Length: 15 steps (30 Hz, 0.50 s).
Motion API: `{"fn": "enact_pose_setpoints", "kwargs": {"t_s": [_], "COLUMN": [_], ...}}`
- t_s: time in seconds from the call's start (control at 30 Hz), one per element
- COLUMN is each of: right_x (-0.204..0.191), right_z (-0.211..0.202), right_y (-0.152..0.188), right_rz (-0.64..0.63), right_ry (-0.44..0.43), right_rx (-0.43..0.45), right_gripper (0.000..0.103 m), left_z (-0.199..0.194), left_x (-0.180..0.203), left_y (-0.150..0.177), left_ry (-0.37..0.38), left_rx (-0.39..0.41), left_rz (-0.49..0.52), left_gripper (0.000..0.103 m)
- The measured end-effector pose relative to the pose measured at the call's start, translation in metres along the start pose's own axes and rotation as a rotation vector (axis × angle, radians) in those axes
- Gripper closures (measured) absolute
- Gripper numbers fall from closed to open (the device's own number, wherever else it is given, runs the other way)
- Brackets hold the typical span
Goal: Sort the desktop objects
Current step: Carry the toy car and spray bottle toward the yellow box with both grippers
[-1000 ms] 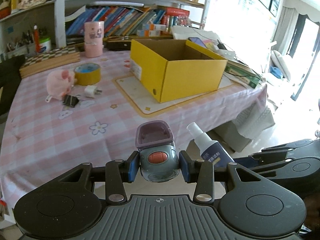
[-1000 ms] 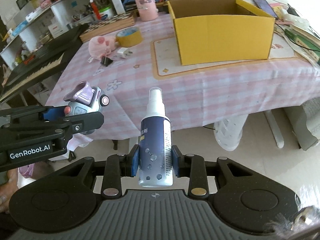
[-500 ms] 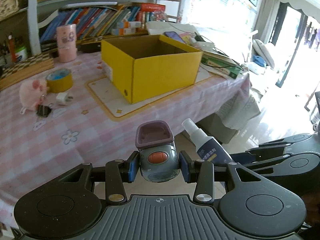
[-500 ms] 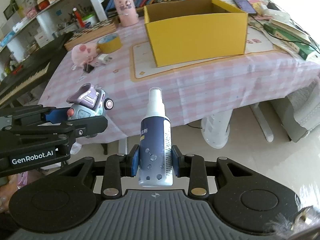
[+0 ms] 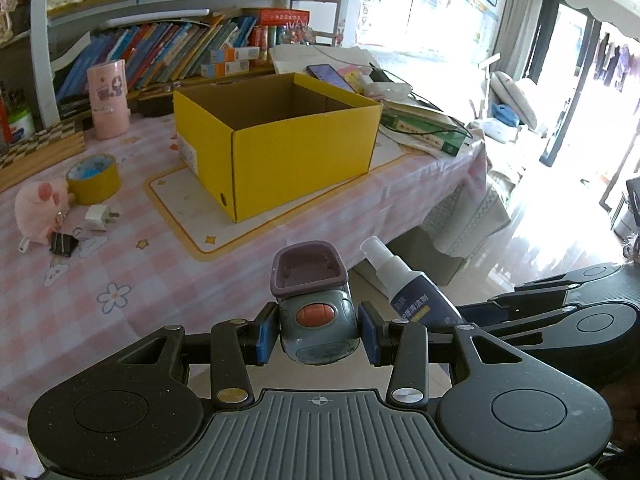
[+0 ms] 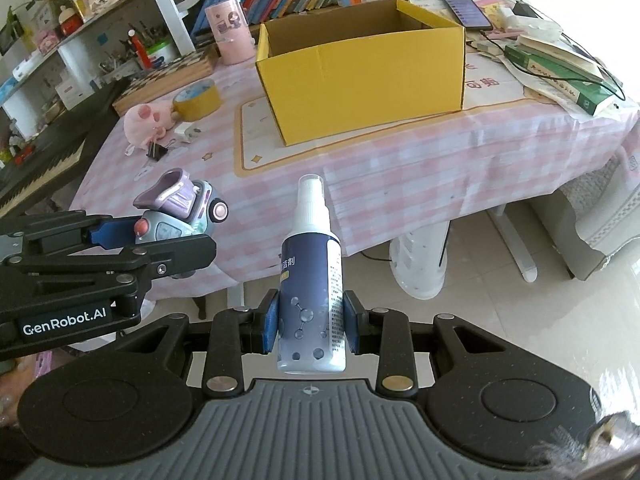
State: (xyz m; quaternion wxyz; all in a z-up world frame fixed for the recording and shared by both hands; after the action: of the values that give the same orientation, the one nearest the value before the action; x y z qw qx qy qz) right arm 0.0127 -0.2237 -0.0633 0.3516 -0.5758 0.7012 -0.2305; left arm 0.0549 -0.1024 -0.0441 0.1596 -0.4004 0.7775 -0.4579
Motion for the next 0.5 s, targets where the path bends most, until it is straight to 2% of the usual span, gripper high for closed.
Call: {"fn": "enact_pose_setpoints", "kwargs": {"t_s": [0.5], "right_x": [0.021], "right_z": [0.005], "right_y": [-0.011], "right_rz": [0.010], "right_ry": [0.013], "right_rx": [0.003], "right_gripper": [0.073], "left_z": [0.019], "left_x": [0.011], "left_y": [-0.013], "left_ry": [0.017], "left_rx": [0.002], "left_rz": [0.014], "left_gripper": [0.062]}}
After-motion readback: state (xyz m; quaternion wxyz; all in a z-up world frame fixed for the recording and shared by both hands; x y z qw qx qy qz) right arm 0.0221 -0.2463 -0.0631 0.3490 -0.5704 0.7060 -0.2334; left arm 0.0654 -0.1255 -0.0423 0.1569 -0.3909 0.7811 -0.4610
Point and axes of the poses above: each gripper's, at about its wrist camera, not at the fingertips, and z roughly the way its jaws point, x to its right, y to its underside, the point moved 6 cm from there along z, roughly the way its jaws point, and after that the axes turned 11 degrees about x, right-handed, at the moved point
